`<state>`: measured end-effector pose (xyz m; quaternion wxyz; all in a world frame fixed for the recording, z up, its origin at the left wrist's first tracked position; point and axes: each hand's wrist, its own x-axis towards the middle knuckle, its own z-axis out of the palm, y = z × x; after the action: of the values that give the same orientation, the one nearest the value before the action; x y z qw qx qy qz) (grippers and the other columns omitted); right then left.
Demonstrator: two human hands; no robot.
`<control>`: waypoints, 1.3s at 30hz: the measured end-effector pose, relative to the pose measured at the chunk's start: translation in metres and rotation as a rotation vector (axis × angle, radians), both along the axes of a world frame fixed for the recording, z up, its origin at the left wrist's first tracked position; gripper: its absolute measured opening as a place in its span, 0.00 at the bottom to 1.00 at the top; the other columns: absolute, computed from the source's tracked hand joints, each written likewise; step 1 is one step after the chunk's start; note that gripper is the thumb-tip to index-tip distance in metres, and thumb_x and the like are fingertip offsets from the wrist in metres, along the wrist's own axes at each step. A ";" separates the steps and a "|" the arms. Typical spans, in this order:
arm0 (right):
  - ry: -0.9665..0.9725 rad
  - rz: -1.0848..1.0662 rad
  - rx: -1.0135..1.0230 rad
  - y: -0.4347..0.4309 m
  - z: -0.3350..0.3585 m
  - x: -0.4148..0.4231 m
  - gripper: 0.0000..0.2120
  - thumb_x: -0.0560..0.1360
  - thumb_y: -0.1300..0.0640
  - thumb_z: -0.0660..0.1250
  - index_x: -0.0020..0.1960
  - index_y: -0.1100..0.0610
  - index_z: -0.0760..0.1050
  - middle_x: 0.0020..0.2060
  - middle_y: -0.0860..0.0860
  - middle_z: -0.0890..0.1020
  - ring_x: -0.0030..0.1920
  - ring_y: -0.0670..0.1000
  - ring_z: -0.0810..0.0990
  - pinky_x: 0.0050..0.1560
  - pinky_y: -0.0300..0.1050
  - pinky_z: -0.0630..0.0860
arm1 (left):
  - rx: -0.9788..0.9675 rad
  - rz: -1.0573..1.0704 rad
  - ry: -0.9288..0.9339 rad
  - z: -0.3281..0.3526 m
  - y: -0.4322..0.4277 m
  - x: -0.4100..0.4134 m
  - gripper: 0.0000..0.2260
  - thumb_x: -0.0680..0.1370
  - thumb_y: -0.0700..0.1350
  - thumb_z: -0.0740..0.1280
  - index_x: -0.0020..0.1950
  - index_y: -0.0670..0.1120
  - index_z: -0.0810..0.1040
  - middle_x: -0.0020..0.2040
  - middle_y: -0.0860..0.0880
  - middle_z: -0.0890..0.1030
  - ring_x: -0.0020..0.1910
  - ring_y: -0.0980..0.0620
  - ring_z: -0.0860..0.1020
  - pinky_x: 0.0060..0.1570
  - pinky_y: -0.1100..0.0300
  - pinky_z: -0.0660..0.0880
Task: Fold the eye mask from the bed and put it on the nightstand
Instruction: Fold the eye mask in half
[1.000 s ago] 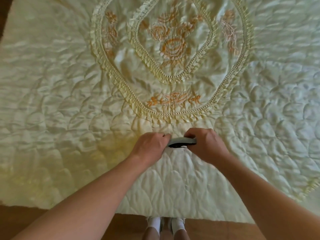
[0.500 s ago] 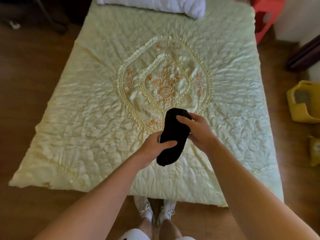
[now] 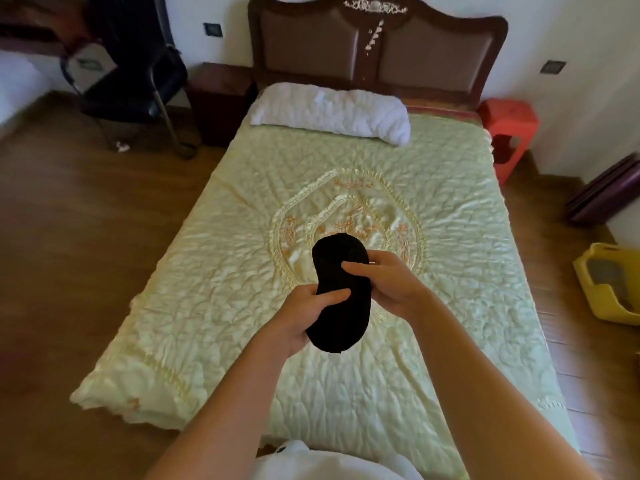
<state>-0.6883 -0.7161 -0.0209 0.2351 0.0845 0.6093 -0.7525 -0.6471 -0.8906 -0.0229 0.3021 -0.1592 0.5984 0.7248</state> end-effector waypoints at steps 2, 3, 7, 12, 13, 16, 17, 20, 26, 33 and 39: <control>0.054 -0.018 0.071 -0.007 0.005 0.003 0.09 0.77 0.67 0.70 0.57 0.63 0.83 0.55 0.63 0.86 0.53 0.59 0.87 0.56 0.56 0.84 | -0.007 0.009 -0.011 0.005 -0.004 0.002 0.13 0.73 0.43 0.75 0.57 0.42 0.83 0.52 0.44 0.87 0.51 0.46 0.85 0.53 0.52 0.80; 0.083 -0.033 0.102 -0.010 0.006 0.004 0.09 0.76 0.67 0.71 0.56 0.61 0.83 0.54 0.62 0.86 0.53 0.59 0.87 0.57 0.59 0.83 | -0.017 0.016 -0.011 0.007 -0.005 0.003 0.14 0.73 0.43 0.75 0.57 0.41 0.83 0.52 0.43 0.86 0.51 0.46 0.85 0.54 0.51 0.80; 0.223 -0.102 0.155 -0.021 0.012 0.011 0.12 0.74 0.67 0.73 0.57 0.60 0.84 0.52 0.60 0.88 0.53 0.58 0.87 0.58 0.62 0.82 | -0.062 0.081 -0.013 0.012 -0.007 0.003 0.15 0.71 0.43 0.76 0.56 0.39 0.83 0.50 0.43 0.87 0.49 0.45 0.85 0.52 0.51 0.81; 0.492 -0.049 0.280 -0.021 0.024 0.025 0.14 0.74 0.69 0.72 0.49 0.52 0.86 0.43 0.48 0.89 0.48 0.50 0.87 0.50 0.45 0.83 | -0.039 0.158 -0.026 0.017 -0.007 0.000 0.11 0.73 0.40 0.73 0.53 0.36 0.82 0.48 0.40 0.86 0.44 0.44 0.86 0.40 0.54 0.81; 0.529 -0.032 0.303 -0.020 0.025 0.027 0.16 0.74 0.70 0.72 0.49 0.50 0.86 0.43 0.46 0.89 0.49 0.49 0.87 0.51 0.44 0.83 | -0.030 0.156 -0.025 0.018 -0.007 -0.001 0.10 0.74 0.40 0.72 0.53 0.36 0.82 0.46 0.40 0.86 0.41 0.44 0.85 0.37 0.55 0.80; 0.630 0.027 0.359 -0.016 0.024 0.034 0.24 0.73 0.74 0.70 0.50 0.44 0.85 0.48 0.38 0.88 0.59 0.45 0.84 0.61 0.43 0.80 | 0.042 0.130 -0.033 0.022 -0.006 -0.001 0.06 0.77 0.39 0.69 0.49 0.36 0.81 0.35 0.44 0.84 0.31 0.49 0.82 0.27 0.60 0.76; 0.661 0.054 0.388 -0.015 0.023 0.037 0.26 0.72 0.75 0.70 0.50 0.43 0.85 0.49 0.36 0.87 0.63 0.44 0.82 0.64 0.42 0.78 | 0.084 0.112 -0.032 0.024 -0.006 0.000 0.06 0.77 0.40 0.69 0.50 0.38 0.81 0.35 0.44 0.83 0.31 0.49 0.82 0.28 0.59 0.77; 0.735 0.116 0.468 -0.010 0.018 0.044 0.23 0.72 0.76 0.68 0.53 0.50 0.86 0.56 0.42 0.86 0.69 0.42 0.76 0.67 0.36 0.73 | 0.214 0.039 -0.012 0.028 -0.005 0.002 0.08 0.69 0.41 0.75 0.47 0.43 0.85 0.43 0.44 0.85 0.40 0.48 0.84 0.40 0.56 0.81; 0.846 0.098 0.553 -0.006 0.011 0.051 0.24 0.68 0.81 0.63 0.51 0.58 0.86 0.55 0.42 0.85 0.71 0.46 0.73 0.67 0.32 0.71 | 0.501 0.210 -0.217 0.020 -0.013 0.004 0.16 0.79 0.43 0.60 0.50 0.35 0.84 0.49 0.38 0.83 0.43 0.44 0.84 0.42 0.55 0.82; 0.777 0.146 0.614 -0.013 0.022 0.053 0.25 0.68 0.80 0.57 0.45 0.59 0.87 0.52 0.39 0.83 0.69 0.39 0.72 0.63 0.31 0.72 | 0.476 0.129 -0.113 0.025 -0.012 0.014 0.14 0.74 0.45 0.69 0.55 0.38 0.84 0.54 0.39 0.84 0.51 0.44 0.84 0.52 0.54 0.81; 0.642 -0.085 0.360 -0.016 0.023 0.056 0.22 0.66 0.70 0.58 0.50 0.55 0.84 0.54 0.51 0.86 0.64 0.43 0.80 0.65 0.43 0.76 | 0.380 0.146 -0.033 0.027 -0.019 0.017 0.17 0.72 0.41 0.71 0.59 0.39 0.80 0.48 0.40 0.85 0.42 0.43 0.84 0.33 0.51 0.81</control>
<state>-0.6319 -0.7325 0.0016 -0.0183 -0.0908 0.7707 -0.6304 -0.6296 -0.9097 0.0038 0.2831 -0.1542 0.4328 0.8419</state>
